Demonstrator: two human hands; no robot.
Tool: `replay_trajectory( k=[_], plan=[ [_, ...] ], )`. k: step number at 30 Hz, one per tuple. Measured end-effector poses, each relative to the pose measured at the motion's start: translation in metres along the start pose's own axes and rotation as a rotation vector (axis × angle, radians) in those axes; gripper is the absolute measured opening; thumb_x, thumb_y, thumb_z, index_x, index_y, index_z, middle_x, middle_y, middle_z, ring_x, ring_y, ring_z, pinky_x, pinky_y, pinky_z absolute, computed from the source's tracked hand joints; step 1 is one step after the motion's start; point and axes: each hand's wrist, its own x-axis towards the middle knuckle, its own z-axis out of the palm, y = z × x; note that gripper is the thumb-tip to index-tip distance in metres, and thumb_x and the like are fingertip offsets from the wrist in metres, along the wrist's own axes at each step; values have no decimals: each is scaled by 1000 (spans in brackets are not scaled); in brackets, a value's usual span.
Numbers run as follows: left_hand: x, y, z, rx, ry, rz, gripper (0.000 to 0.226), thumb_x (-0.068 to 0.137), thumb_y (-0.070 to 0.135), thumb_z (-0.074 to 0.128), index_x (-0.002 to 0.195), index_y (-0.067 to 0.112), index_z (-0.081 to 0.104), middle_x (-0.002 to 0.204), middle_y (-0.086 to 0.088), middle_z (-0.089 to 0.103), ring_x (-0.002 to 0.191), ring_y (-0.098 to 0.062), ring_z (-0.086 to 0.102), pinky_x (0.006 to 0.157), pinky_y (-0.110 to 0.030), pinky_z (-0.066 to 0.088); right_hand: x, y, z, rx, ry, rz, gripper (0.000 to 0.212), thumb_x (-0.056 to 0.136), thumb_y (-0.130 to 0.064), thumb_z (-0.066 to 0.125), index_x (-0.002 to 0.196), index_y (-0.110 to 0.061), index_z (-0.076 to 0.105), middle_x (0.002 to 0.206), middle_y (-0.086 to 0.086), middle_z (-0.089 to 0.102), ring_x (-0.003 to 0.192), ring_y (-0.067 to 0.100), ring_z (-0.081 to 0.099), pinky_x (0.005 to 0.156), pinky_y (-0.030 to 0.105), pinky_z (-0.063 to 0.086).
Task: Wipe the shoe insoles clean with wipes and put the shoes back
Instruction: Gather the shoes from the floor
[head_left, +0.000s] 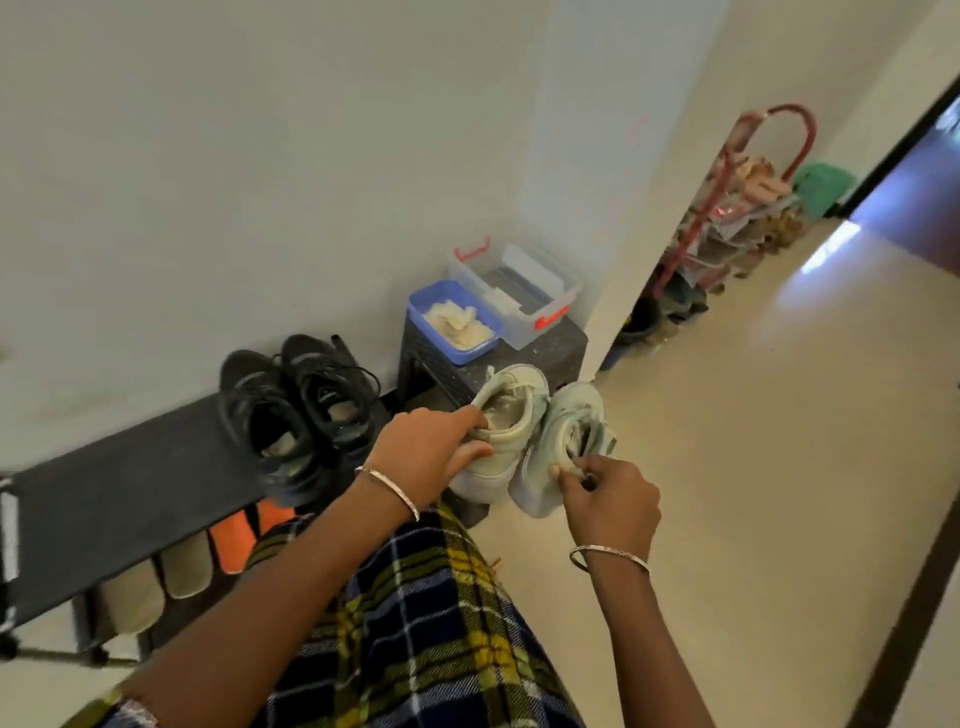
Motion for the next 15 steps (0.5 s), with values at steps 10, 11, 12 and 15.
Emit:
replay_trajectory(
  k=[10,11,12,15],
  plan=[
    [-138,-30,-82,-57,345,-313,28,97,47,47,117,30,57,91,6,70,84,-16,66,70,-34,50,-73,-113,-6,56,-67,-343,27,83,-40,75,104,-23,78,91,1,76,90,24,69,73,28,49],
    [-150,-38,-86,-60,378,-349,27,96,47,48,115,30,58,90,6,70,83,-17,66,69,-35,51,-81,-124,0,71,-82,-378,27,83,-41,75,104,-23,78,90,0,76,89,23,69,74,29,51],
    [-161,-45,-88,-69,411,-379,26,96,47,50,113,30,59,88,6,70,81,-18,66,68,-36,51,-87,-134,8,77,-98,-410,28,83,-42,74,104,-23,77,90,0,76,89,23,69,76,31,54],
    [-189,-71,-89,-88,481,-464,21,94,44,55,108,29,61,87,7,70,77,-19,67,68,-39,52,-108,-165,35,45,-177,-482,28,86,-43,71,108,-25,76,97,1,75,98,27,66,83,36,52]
  ],
)
